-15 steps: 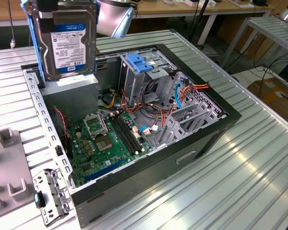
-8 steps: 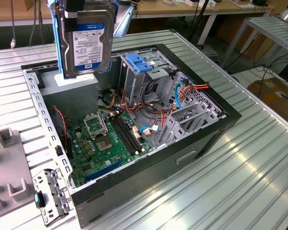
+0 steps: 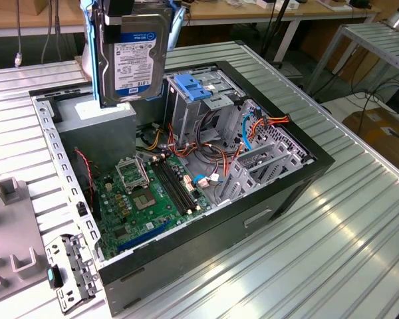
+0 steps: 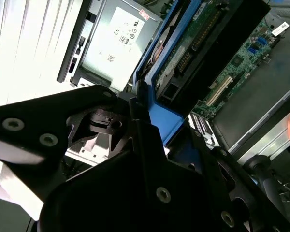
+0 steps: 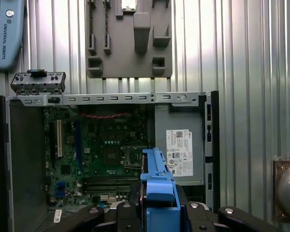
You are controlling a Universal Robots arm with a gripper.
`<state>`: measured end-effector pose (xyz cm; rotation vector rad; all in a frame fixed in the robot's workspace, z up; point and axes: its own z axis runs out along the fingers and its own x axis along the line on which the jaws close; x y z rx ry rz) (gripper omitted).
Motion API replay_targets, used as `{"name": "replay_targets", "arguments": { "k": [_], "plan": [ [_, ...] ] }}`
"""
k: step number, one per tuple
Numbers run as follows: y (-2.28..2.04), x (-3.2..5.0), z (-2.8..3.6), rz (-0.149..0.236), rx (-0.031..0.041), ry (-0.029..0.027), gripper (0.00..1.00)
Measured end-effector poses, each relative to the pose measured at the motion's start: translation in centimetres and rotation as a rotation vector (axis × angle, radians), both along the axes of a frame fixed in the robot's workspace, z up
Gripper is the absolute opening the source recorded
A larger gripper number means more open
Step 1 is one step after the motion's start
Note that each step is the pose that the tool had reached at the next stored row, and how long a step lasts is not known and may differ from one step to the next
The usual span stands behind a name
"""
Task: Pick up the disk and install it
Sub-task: 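Insert the disk into the insertion slot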
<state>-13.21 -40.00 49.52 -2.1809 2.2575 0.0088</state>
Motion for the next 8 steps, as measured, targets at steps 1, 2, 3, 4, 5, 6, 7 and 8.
{"name": "replay_targets", "arguments": {
  "k": [1, 2, 3, 4, 5, 6, 7, 8],
  "plan": [
    [0.00, 0.05, 0.00, 0.000, -0.0001, 0.0000, 0.37],
    [0.00, 0.09, 0.00, 0.000, -0.0001, 0.0000, 0.37],
    [0.00, 0.09, 0.00, 0.000, -0.0001, 0.0000, 0.37],
    [-0.01, 0.10, 0.00, 0.000, -0.0001, 0.0001, 0.37],
    [-0.03, 0.10, 0.00, 0.000, 0.0000, 0.0000, 0.37],
    [-0.05, 0.09, 0.00, 0.000, 0.0000, 0.0000, 0.37],
    [-0.10, 0.09, 0.00, 0.000, -0.0001, 0.0000, 0.37],
    [-0.14, 0.09, 0.01, 0.000, -0.0002, 0.0001, 0.37]
  ]
}}
